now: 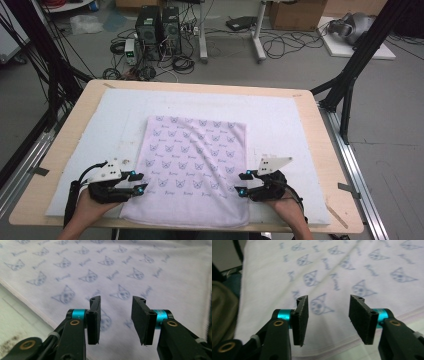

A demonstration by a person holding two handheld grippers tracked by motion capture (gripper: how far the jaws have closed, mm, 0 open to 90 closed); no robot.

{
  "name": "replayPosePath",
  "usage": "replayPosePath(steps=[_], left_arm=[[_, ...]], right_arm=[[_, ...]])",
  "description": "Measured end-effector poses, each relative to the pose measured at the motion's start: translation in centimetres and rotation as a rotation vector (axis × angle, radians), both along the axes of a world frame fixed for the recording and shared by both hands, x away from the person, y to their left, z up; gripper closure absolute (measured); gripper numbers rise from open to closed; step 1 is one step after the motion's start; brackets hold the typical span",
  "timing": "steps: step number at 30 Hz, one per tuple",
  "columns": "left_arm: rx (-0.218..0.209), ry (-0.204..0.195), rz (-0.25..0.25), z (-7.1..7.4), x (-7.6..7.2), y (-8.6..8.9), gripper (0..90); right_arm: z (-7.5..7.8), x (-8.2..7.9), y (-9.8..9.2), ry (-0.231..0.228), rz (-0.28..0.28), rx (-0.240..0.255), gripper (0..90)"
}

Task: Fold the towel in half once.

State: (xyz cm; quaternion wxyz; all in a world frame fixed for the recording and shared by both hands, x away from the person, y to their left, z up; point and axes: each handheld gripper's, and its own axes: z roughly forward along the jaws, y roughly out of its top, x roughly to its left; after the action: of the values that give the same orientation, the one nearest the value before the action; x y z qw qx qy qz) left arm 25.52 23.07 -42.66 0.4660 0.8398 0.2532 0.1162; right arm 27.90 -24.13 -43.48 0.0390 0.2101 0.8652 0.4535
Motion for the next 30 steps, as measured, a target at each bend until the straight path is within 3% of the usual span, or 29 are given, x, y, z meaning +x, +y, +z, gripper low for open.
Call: replayPosePath(steps=[7,9,15,30], left_arm=[[-0.027,0.002,0.05,-0.2,1.7,-0.4,51.8],[-0.017,0.005,0.053,-0.3,1.9,-0.3,50.1],[-0.021,-0.021,0.074,-0.2,1.5,0.1,47.7],[-0.038,-0.02,0.081,-0.3,1.5,0.3,44.6]], right_arm=[[0.3,1.3,-0.1,-0.029,-0.044,0.025,43.8],[0.3,1.5,0.0,-0.031,-0.05,0.021,42.4],[0.4,1.8,0.5,-0.044,-0.053,0.023,39.6],[0.2,1.2,1.2,-0.046,-0.043,0.009,33.2]])
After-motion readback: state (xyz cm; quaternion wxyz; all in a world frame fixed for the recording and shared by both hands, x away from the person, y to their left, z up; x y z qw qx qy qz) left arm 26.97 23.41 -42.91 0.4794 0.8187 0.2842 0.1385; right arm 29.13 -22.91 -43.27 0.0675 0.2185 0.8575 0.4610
